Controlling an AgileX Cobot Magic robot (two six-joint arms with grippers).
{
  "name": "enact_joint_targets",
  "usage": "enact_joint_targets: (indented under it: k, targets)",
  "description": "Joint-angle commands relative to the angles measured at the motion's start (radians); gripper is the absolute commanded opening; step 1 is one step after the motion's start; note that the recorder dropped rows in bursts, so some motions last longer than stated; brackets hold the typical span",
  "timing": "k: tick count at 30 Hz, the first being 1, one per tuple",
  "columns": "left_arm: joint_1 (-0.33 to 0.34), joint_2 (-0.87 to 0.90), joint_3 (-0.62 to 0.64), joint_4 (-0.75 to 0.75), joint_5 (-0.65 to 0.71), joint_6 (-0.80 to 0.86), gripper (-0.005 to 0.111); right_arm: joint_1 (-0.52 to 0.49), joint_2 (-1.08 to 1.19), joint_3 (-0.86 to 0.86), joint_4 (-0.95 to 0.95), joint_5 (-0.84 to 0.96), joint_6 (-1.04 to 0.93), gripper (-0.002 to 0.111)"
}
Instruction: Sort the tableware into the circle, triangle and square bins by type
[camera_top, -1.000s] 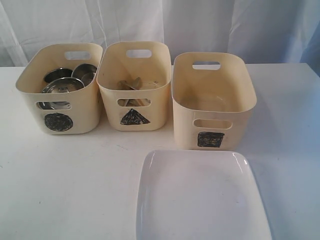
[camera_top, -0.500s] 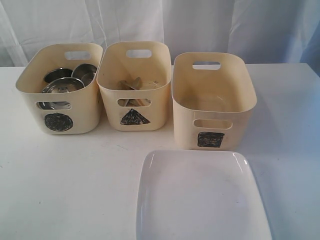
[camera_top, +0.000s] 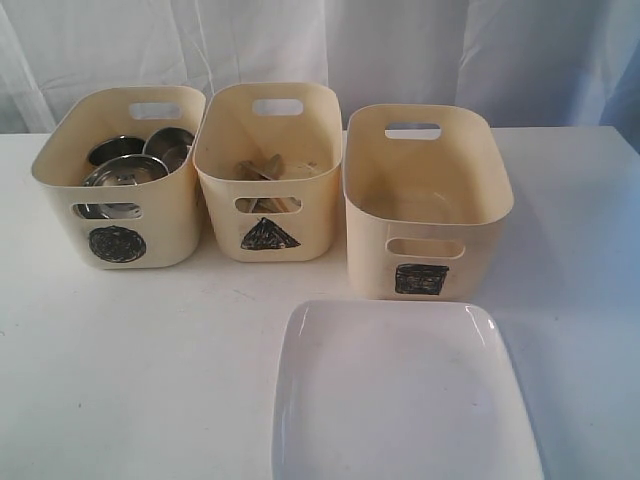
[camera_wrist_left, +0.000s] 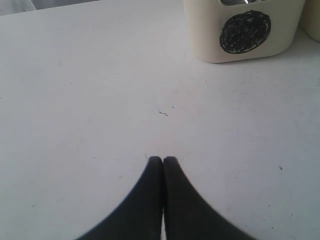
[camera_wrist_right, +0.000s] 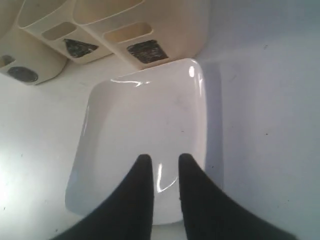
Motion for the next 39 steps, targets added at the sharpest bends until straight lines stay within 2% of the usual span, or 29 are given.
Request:
enact_joint_targets:
  k: [1,5,8,16,24,28,31,35,37,39]
  targets:
    - [-0.004,-0.003,0.004,-0.006,-0.001,0.0,0.0,0.006,-0.003,0.03,-0.172,-0.004,0.081,0.017]
    - [-0.004,-0.003,0.004,-0.006,-0.001,0.0,0.0,0.006,-0.003,0.032,-0.359,-0.004,0.086,0.018]
    - [-0.004,-0.003,0.004,-0.006,-0.001,0.0,0.0,0.008,-0.003,0.032,-0.381,-0.004,0.086,0.017]
    - [-0.004,-0.003,0.004,-0.006,-0.001,0.0,0.0,0.039,-0.003,0.093,-0.22,-0.026,0.199,0.018]
    - [-0.004,-0.003,0.004,-0.006,-0.001,0.0,0.0,0.149,-0.003,0.115,-0.194,-0.099,0.224,0.018]
    - [-0.004,-0.003,0.004,-0.006,-0.001,0.0,0.0,0.176,-0.003,0.115,-0.18,-0.216,0.227,0.018]
    - [-0.004,-0.003,0.004,-0.006,-0.001,0.0,0.0,0.188,-0.003,0.115,-0.168,-0.233,0.215,0.018]
    - [-0.004,-0.003,0.004,-0.006,-0.001,0.0,0.0,0.188,-0.003,0.113,-0.251,-0.081,0.157,0.018]
    - [-0.004,-0.003,0.004,-0.006,-0.001,0.0,0.0,0.188,-0.003,0.102,-0.337,-0.095,0.113,0.018]
    - [-0.004,-0.003,0.004,-0.006,-0.001,0.0,0.0,0.188,-0.003,0.082,-0.427,-0.197,-0.003,0.018]
